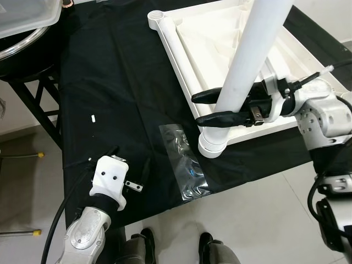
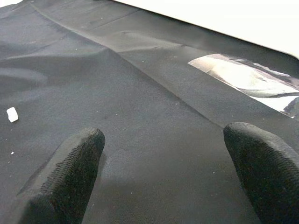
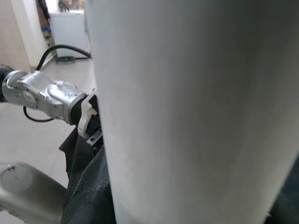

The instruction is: Building children table

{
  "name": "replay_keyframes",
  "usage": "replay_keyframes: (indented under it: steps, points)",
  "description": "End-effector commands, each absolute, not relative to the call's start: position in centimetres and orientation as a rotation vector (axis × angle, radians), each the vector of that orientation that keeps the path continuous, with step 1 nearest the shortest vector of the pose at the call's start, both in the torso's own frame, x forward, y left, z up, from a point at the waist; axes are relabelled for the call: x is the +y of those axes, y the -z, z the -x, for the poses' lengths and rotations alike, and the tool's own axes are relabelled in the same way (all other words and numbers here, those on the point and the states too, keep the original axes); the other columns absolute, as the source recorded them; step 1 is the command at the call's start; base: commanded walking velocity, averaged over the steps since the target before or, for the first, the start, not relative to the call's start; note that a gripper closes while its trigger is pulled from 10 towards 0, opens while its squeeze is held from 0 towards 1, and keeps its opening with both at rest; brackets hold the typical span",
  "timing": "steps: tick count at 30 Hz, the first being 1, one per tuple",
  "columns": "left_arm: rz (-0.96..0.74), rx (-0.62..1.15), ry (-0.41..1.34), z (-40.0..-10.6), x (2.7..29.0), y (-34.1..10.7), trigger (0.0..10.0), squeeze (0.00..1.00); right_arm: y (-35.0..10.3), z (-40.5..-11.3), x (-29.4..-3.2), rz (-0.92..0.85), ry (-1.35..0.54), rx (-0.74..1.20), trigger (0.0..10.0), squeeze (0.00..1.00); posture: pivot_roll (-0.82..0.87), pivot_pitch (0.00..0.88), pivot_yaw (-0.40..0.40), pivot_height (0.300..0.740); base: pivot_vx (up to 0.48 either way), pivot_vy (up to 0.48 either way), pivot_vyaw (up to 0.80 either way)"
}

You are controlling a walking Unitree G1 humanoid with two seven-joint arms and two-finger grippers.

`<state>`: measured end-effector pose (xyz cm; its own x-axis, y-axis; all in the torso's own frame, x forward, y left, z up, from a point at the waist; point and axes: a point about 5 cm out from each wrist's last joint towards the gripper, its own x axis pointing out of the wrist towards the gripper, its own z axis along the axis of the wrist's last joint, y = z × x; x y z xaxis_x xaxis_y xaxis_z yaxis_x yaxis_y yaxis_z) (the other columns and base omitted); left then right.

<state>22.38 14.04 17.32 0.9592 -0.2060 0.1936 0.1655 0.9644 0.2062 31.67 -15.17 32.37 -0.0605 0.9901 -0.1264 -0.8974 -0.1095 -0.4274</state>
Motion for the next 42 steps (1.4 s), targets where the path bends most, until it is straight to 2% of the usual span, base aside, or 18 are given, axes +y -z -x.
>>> replay_keyframes:
  steps: [1, 5, 19, 29, 42]
  points:
    - [-0.2, -0.188, 0.182, -22.1, 14.3, -16.8, 10.0, 0.0, -30.4, -31.8, -14.7, 0.448, -1.656, -0.19, 10.0, 0.0, 0.09, 0.41, 0.028, 0.74, 0.0, 0.0, 0.0]
    - [-0.201, -0.188, 0.182, -22.1, 14.2, -16.8, 10.0, 0.0, -29.9, -32.0, -14.7, 0.49, -1.63, -0.178, 10.0, 0.0, 0.09, 0.407, 0.028, 0.74, 0.0, 0.0, 0.0]
    - [-0.201, -0.185, 0.182, -22.0, 14.2, -16.7, 10.0, 0.0, -29.7, -32.7, -14.8, 0.345, -1.473, -0.215, 10.0, 0.0, 0.09, 0.393, 0.027, 0.74, 0.0, 0.0, 0.0]
    - [-0.201, -0.186, 0.182, -22.1, 14.2, -16.7, 10.0, 0.0, -28.8, -32.8, -14.9, 0.323, -1.377, -0.191, 10.0, 0.0, 0.08, 0.397, 0.028, 0.74, 0.0, 0.0, 0.0]
    - [-0.202, -0.187, 0.18, -22.3, 14.2, -16.7, 10.0, 0.0, -27.8, -33.9, -14.5, 0.293, -1.144, -0.153, 10.0, 0.0, 0.08, 0.397, 0.029, 0.74, 0.0, 0.0, 0.0]
